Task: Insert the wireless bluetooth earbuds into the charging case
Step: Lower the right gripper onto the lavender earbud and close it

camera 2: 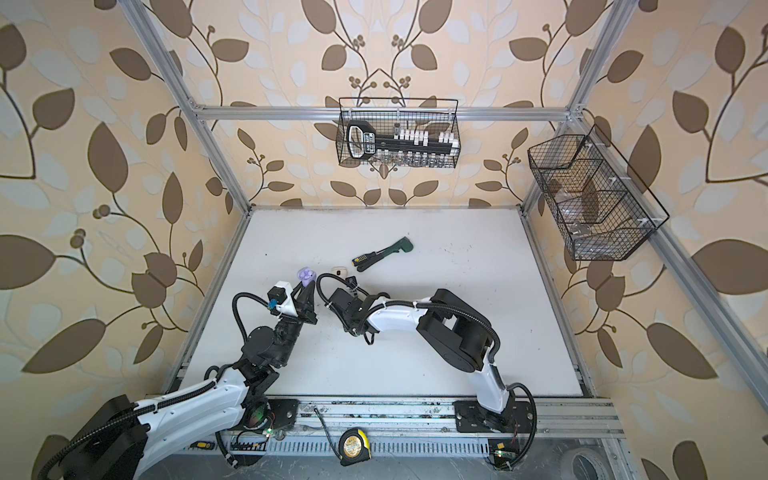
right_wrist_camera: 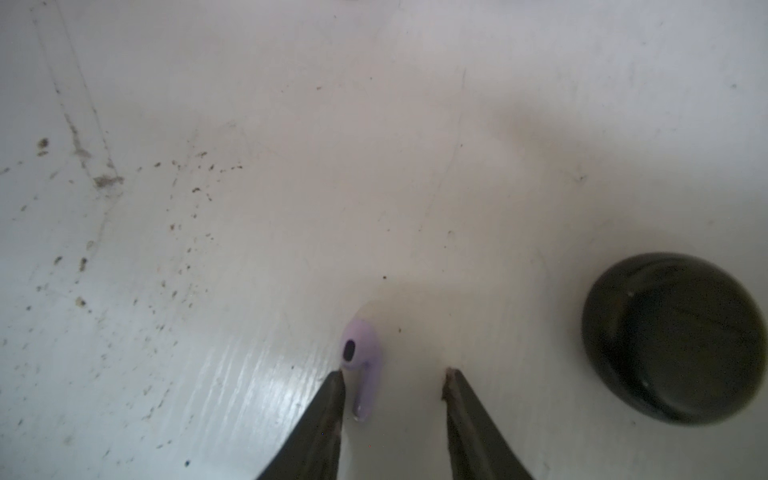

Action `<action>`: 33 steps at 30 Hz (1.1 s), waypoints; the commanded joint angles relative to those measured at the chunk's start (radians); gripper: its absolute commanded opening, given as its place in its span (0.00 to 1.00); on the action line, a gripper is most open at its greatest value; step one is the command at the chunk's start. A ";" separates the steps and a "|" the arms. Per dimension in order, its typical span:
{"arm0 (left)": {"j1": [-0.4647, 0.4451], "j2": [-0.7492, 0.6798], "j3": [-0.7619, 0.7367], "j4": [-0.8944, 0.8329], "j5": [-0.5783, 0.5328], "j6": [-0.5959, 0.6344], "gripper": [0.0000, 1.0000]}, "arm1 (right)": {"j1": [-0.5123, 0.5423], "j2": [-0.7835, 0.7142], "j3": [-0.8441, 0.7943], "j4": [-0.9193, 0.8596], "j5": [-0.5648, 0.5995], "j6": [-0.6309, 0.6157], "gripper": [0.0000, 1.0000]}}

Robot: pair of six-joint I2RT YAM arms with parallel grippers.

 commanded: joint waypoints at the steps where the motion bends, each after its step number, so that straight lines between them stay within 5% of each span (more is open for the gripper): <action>1: 0.009 0.008 -0.002 0.058 0.001 0.008 0.00 | -0.007 0.044 0.024 -0.010 -0.028 0.002 0.39; 33: 0.009 0.005 -0.005 0.070 0.023 0.000 0.00 | -0.008 0.097 0.068 -0.026 -0.026 0.000 0.14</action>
